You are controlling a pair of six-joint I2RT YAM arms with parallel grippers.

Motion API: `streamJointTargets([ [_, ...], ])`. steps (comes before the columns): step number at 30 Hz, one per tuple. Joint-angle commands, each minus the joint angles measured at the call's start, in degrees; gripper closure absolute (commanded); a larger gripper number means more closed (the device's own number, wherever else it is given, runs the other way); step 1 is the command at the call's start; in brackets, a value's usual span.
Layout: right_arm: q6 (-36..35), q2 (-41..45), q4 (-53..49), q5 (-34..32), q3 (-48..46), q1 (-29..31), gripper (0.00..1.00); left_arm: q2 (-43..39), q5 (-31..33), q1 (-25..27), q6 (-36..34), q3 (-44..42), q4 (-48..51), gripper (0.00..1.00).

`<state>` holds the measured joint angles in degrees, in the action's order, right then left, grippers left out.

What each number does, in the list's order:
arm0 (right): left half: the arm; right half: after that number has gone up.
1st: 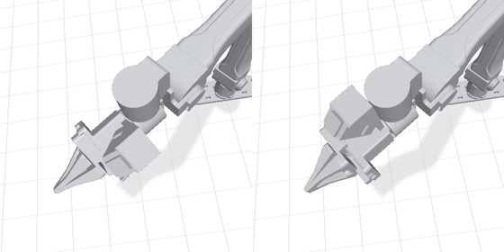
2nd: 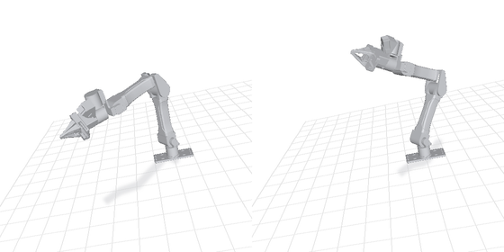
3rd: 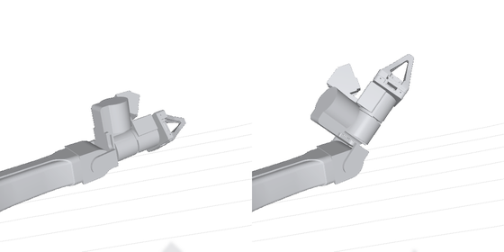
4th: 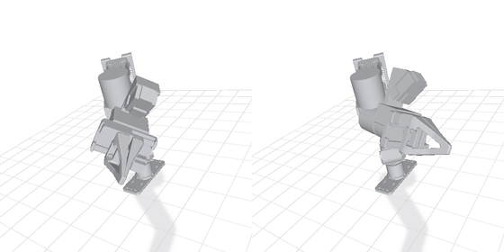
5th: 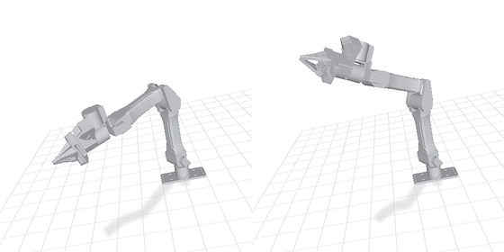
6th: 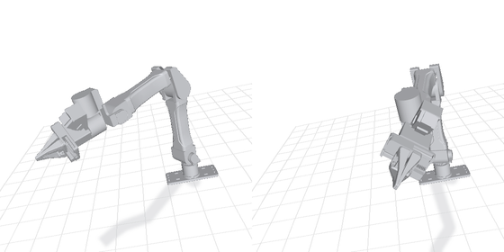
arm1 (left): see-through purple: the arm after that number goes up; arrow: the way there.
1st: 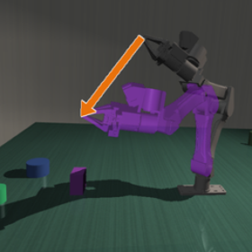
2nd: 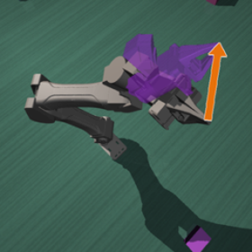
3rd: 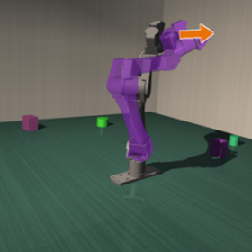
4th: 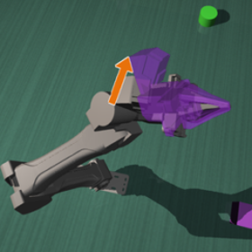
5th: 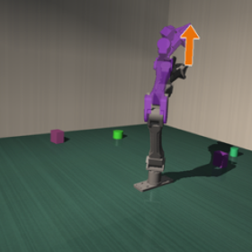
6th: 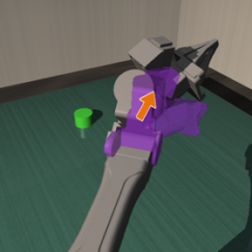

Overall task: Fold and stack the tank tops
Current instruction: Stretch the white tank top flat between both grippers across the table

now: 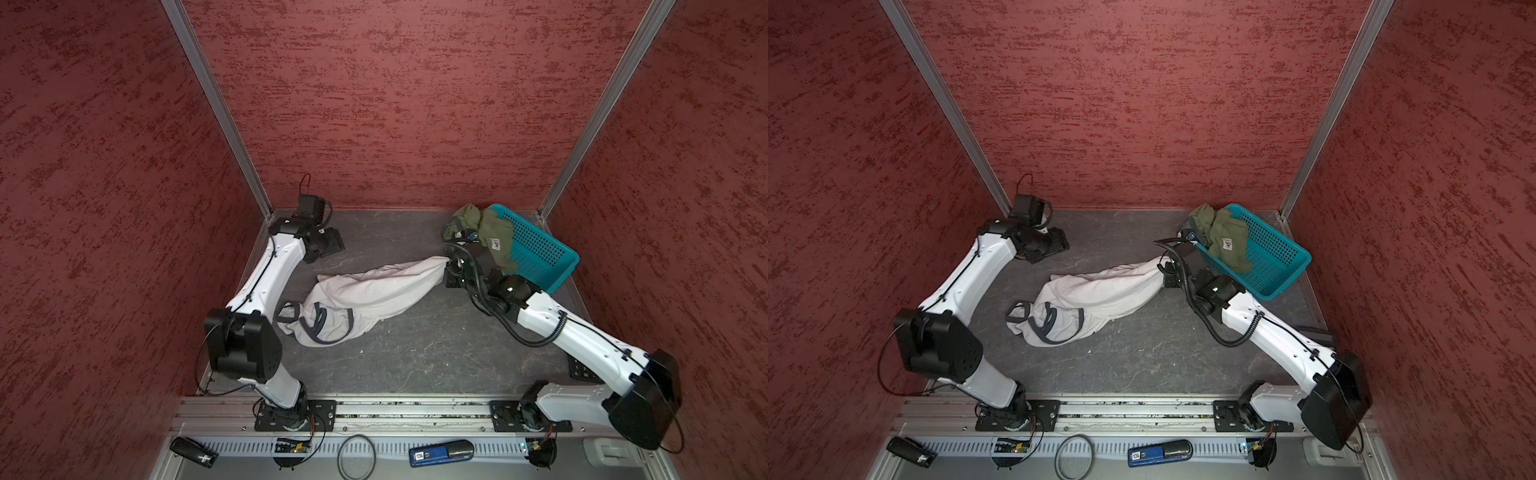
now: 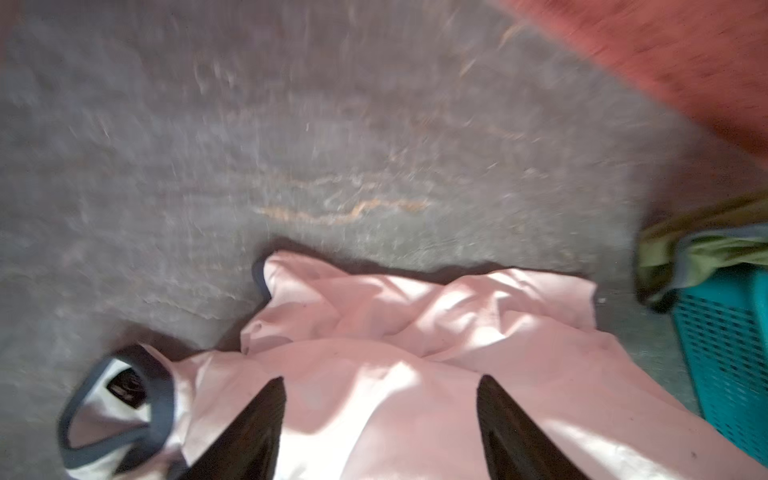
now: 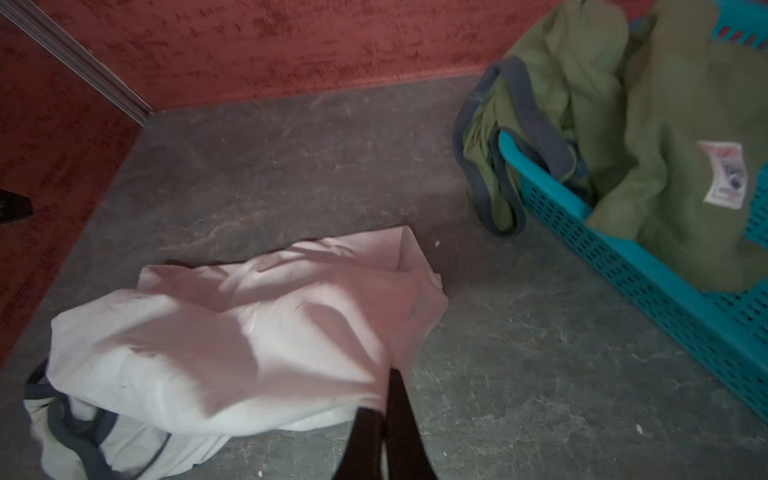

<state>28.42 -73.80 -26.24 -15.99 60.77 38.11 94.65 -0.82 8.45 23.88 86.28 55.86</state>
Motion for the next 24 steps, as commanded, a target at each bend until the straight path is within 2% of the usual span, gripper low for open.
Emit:
streamJointTargets([
  [1,2.6,2.5,0.8,0.1,0.6,-0.8,1.0,-7.4,1.5,2.7,1.5,-3.3,2.9,0.19],
  [5,2.8,4.2,0.9,0.4,-1.0,-1.4,1.0,-16.9,4.7,8.5,7.2,-12.3,1.9,0.23],
  [7,2.9,4.6,0.8,0.7,-1.4,-1.5,1.0,-21.9,5.8,14.0,10.8,-18.6,1.1,0.24],
  [11,2.5,4.7,0.3,0.6,-1.0,-1.9,1.0,-26.7,5.7,20.9,17.6,-28.9,0.7,0.27],
  [15,2.5,5.0,0.4,1.0,-0.3,-2.0,1.0,-27.3,2.3,21.3,19.5,-37.1,-4.3,0.4],
  [20,2.6,5.2,0.7,1.3,-0.3,-2.0,1.0,-23.7,-0.2,21.4,17.1,-39.8,-11.6,0.44],
  [24,3.0,6.0,1.4,1.4,-1.0,-2.0,1.0,-17.0,-1.2,18.5,14.2,-39.3,-17.2,0.47],
])
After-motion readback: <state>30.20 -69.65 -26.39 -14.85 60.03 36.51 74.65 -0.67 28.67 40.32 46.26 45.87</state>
